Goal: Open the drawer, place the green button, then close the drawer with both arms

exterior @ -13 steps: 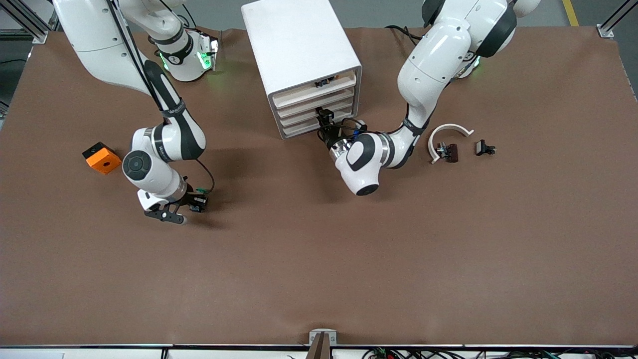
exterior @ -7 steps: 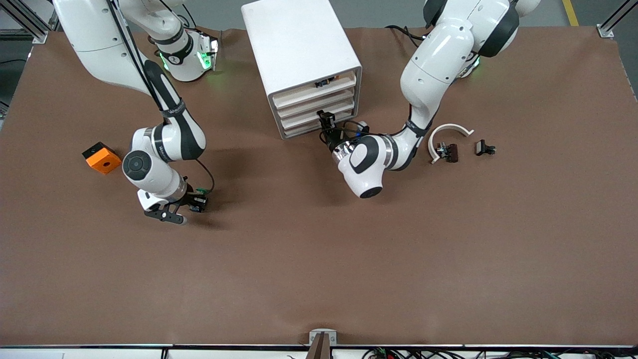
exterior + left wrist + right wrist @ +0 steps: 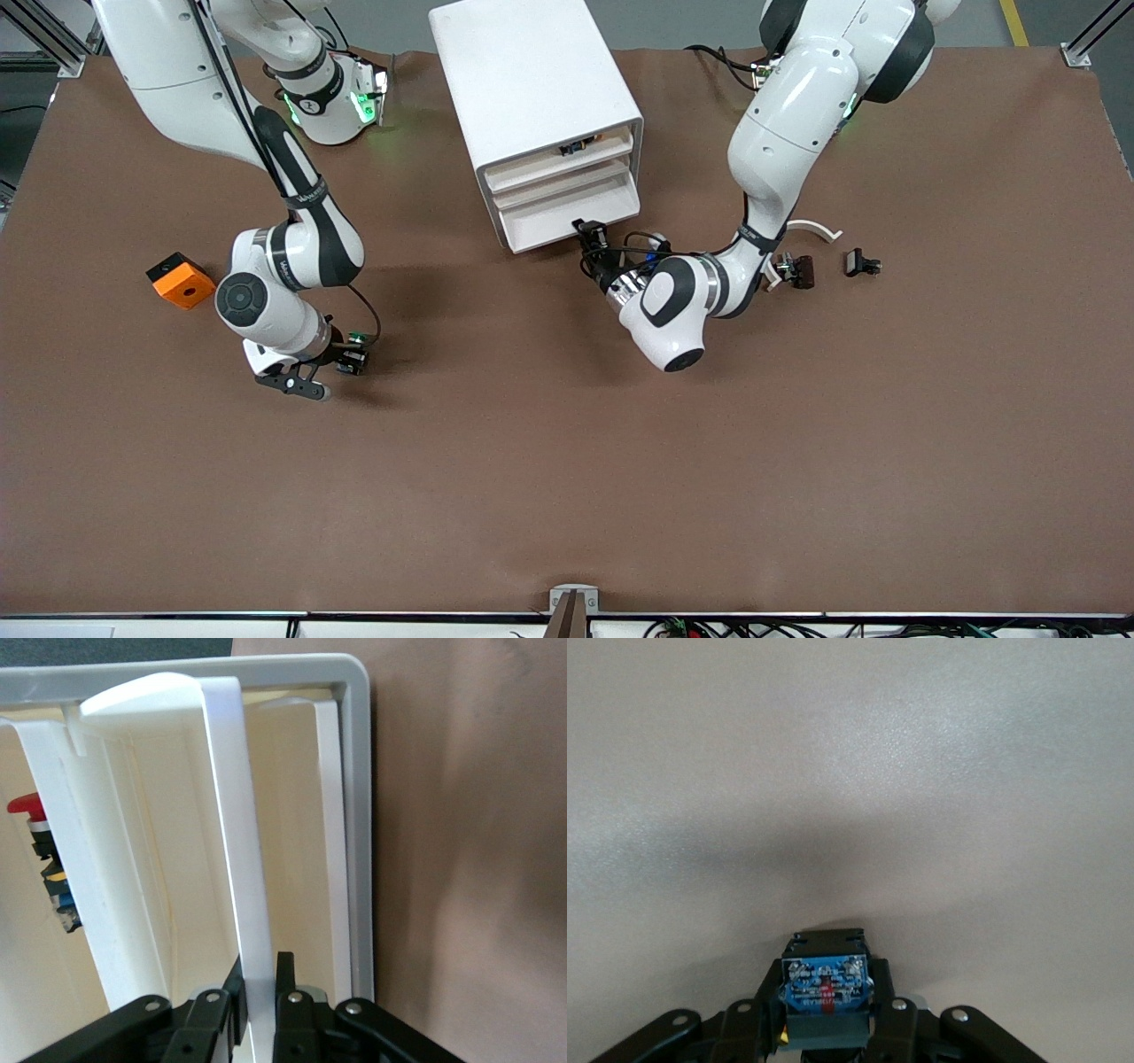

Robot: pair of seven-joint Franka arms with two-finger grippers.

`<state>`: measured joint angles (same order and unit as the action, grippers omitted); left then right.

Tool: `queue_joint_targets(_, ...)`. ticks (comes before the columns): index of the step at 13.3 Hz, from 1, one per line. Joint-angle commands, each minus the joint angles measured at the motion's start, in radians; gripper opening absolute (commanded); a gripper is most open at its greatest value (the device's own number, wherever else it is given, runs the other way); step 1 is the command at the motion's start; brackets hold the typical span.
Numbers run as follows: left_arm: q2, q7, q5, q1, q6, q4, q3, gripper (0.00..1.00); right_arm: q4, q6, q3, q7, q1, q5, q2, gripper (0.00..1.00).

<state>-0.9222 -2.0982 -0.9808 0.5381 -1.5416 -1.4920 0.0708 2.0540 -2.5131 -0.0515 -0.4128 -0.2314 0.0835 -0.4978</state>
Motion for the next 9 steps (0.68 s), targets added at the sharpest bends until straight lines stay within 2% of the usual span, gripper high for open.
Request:
queue_joint_targets(1, -0.029, 0.046, -0.004, 0.011, -0.028, 0.038, -0.048, 0.12, -0.032, 0.107, 0.004, -0.075, -0.003, 0.010, 0.048, 0.00)
queue_joint_targets(5, -0.029, 0.056, -0.006, 0.007, -0.074, 0.047, -0.057, 0.13, -0.096, 0.241, 0.006, -0.272, -0.048, 0.010, 0.090, 0.00)
queue_joint_targets(6, -0.030, 0.059, -0.006, -0.004, -0.078, 0.050, -0.057, 0.17, -0.107, 0.261, 0.006, -0.329, -0.068, 0.010, 0.099, 0.00)
queue_joint_targets(7, -0.036, 0.076, -0.006, -0.007, -0.080, 0.061, -0.057, 0.26, -0.118, 0.284, 0.007, -0.393, -0.092, 0.010, 0.111, 0.00)
queue_joint_targets(8, -0.037, 0.085, -0.004, -0.009, -0.080, 0.067, -0.057, 0.37, -0.127, 0.302, 0.007, -0.462, -0.121, 0.010, 0.123, 0.00)
queue_joint_targets(9, -0.034, 0.092, 0.001, -0.015, -0.080, 0.070, -0.059, 0.93, -0.141, 0.328, 0.006, -0.527, -0.147, 0.010, 0.137, 0.00)
